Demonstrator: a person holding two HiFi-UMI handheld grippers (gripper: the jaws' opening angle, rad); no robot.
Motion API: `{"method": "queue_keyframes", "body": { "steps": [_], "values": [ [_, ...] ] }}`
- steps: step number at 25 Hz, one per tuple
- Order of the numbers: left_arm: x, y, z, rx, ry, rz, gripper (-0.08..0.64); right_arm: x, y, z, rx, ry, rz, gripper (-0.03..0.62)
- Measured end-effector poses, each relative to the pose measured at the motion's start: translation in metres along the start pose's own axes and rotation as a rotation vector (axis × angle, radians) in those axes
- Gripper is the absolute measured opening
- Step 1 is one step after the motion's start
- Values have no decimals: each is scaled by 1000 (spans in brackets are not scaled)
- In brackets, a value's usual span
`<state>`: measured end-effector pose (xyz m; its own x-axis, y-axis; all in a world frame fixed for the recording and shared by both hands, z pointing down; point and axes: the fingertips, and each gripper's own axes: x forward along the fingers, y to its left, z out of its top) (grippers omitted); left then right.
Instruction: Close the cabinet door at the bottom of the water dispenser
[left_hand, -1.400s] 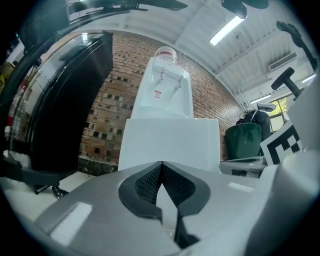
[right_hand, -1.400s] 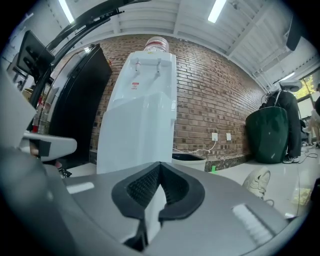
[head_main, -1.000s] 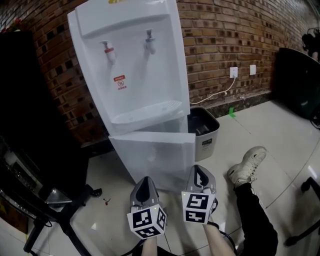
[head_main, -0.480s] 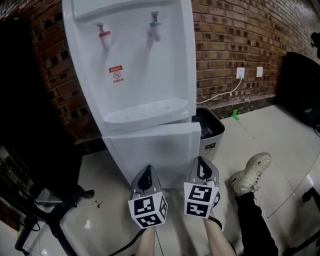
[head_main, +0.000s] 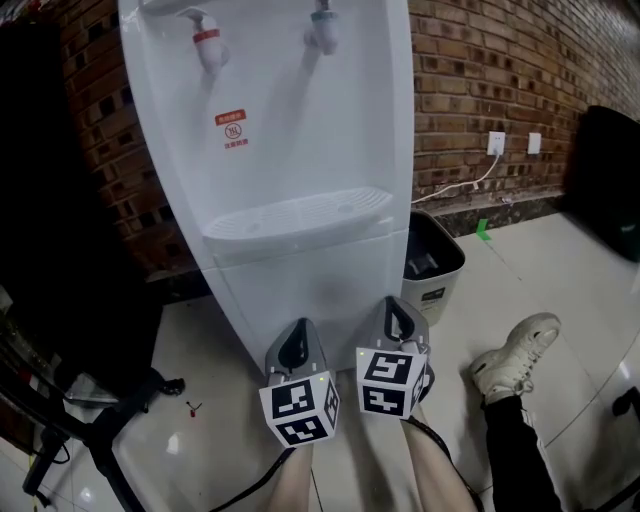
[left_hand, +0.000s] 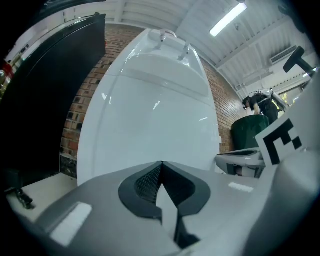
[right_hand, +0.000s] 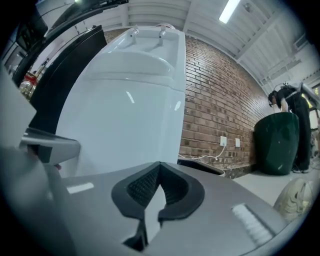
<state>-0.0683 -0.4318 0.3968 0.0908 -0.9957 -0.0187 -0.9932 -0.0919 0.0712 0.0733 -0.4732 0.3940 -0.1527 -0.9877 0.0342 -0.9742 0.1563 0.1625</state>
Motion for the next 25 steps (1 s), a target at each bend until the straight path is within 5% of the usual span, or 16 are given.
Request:
{"method": "queue_keyframes", "body": {
  "steps": [6,11,17,25],
  "values": [
    [0,4,2,-4,6,20,15,0,-2,0,29,13,8,3],
    [-37,1,40,-33,-33,38,15,-44,-7,35,94,-15,25,3],
    [-175,-20,89,-109,-101,60,15,-186,12,95,234,-129,151,3],
    [-333,-25,98,-207,-100,58,15,-347,76,74,286,-90,315,3]
  ]
}}
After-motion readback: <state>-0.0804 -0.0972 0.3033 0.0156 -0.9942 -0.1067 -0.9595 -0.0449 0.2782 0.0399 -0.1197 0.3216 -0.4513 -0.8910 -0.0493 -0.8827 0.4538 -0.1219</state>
